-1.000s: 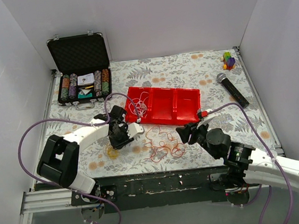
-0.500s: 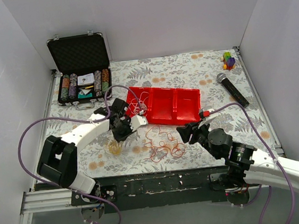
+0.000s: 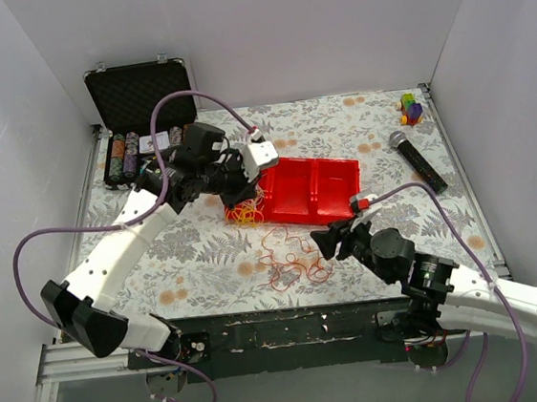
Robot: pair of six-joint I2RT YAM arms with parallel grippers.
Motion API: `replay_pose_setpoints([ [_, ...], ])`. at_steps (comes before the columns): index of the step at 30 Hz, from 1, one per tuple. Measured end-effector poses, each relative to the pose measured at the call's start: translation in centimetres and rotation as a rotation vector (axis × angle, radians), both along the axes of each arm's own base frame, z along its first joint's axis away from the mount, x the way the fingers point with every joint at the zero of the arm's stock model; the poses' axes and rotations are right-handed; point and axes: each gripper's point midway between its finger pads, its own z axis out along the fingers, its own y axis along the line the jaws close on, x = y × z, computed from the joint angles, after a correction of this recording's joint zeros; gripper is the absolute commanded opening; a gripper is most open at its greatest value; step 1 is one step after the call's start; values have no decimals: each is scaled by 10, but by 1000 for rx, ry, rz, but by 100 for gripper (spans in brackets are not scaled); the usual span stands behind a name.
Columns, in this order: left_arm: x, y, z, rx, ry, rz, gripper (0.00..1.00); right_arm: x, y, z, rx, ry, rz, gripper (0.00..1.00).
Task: Untangle the cables
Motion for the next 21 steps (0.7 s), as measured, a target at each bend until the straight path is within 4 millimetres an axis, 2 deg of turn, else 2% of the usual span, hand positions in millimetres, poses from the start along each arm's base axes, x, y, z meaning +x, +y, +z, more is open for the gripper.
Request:
replay_pose_setpoints([
  [3, -10, -10, 34, -87, -16, -21, 0, -1, 12, 9, -8, -8, 47, 69],
  [5, -18, -13, 47, -126, -11, -34, 0, -1, 23, 22, 2, -24, 83, 71],
  [10, -35, -17, 53, -163, 37, -57, 0, 0, 54, 59, 48, -76, 172, 73],
  [12, -37, -17, 52, -164, 51, -59, 0, -1, 66, 67, 63, -90, 209, 74],
  [16, -43, -18, 58, -178, 68, -63, 0, -2, 82, 68, 55, -106, 267, 74],
  [21, -45, -23, 81, -226, 50, -72, 0, -7, 98, 53, 9, -103, 342, 75],
])
